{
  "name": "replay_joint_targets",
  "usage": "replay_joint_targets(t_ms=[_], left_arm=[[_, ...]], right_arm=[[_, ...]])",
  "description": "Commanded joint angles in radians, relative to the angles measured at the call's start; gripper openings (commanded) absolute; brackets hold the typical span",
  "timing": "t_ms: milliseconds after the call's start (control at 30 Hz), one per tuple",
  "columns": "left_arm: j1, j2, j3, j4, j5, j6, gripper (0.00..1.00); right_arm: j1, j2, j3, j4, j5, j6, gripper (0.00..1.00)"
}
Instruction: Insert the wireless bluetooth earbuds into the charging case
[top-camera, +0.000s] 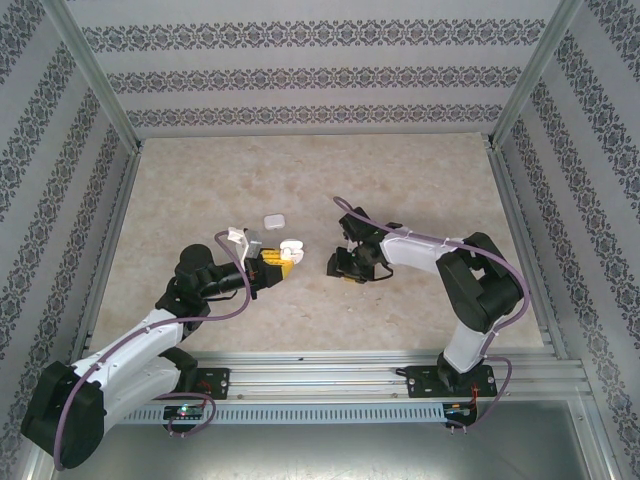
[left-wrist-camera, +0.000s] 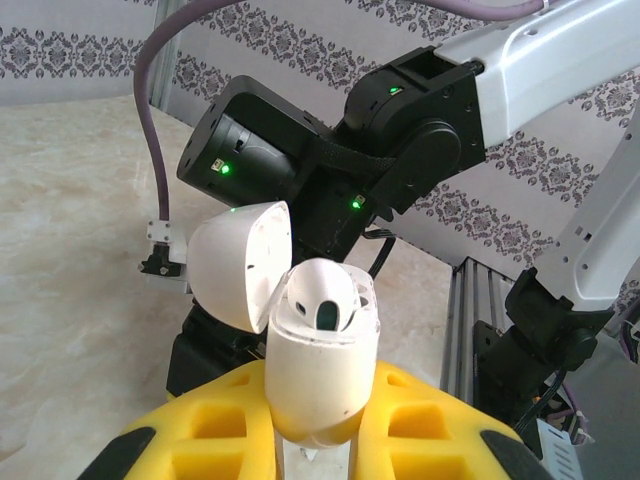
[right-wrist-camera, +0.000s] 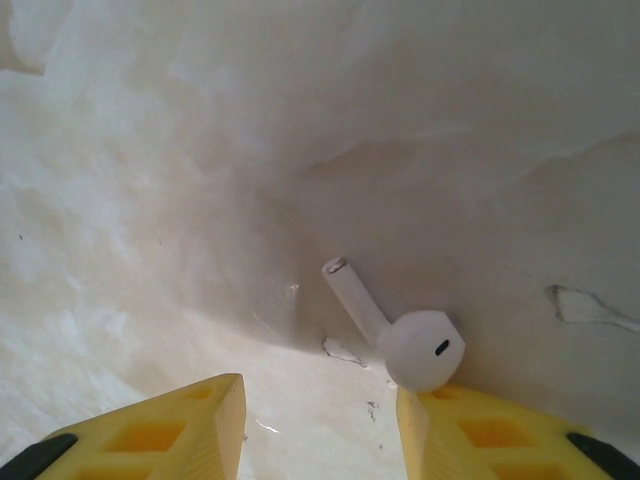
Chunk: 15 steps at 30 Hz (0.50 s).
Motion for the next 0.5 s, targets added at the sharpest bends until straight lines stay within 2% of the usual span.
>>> replay_joint_targets(t_ms=[0,467], left_arm=[[-0.005,-0.004,0.007,-0.008,-0.006,0.029,0.00],[-0.006,-0.013,0.007,-0.020,-0.010,0.032,0.00]], right_arm=[[-0.030,0.032,0.044,-0.039,0.050,-0.025,0.44],[-0.080,0.104,0.215,-0.128,0.021,-0.129,0.43]])
